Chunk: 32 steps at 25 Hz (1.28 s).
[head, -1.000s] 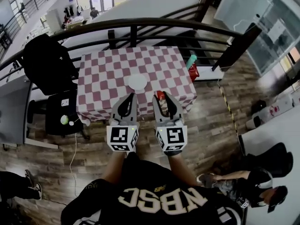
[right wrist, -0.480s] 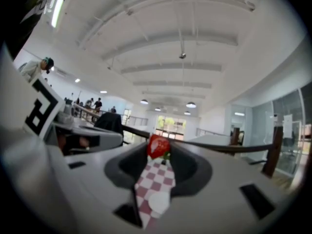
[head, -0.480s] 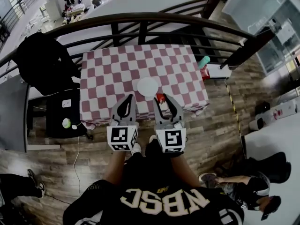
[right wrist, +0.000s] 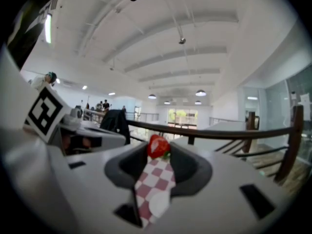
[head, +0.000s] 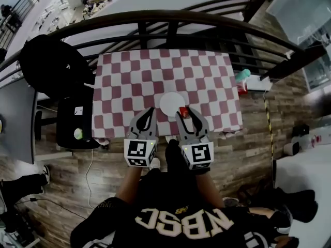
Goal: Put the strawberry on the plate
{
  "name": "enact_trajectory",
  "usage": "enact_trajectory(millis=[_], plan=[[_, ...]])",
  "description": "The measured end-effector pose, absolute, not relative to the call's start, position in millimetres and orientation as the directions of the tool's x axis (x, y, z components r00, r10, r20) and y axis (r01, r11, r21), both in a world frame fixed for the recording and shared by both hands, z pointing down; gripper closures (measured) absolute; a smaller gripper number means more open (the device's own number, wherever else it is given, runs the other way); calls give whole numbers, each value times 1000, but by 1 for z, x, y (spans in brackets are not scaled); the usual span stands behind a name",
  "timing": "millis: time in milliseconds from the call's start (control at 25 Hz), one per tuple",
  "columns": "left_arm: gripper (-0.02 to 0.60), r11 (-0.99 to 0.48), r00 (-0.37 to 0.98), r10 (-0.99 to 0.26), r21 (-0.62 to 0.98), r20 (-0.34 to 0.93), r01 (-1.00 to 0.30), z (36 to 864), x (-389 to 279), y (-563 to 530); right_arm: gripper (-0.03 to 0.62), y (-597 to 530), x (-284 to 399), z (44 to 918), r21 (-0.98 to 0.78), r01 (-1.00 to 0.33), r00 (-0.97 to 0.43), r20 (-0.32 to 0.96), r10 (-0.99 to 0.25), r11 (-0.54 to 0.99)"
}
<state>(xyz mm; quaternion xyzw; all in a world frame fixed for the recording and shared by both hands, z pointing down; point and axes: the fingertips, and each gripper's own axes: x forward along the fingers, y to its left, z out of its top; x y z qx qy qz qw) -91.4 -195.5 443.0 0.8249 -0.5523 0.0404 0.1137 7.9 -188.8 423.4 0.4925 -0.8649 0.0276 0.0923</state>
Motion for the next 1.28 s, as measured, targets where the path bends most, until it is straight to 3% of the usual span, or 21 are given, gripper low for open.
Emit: enact_trajectory(millis=[680,1280], plan=[[572,-427,442,-768,144,464,-893,584,-71,-264,448,-275,21,563,-34,-803,-539,470,-699,595],[572,-384,412,-708,177,573,-906,671,-66,-294,448,-303,9,692,-159,-793,-532,651,-541,588]])
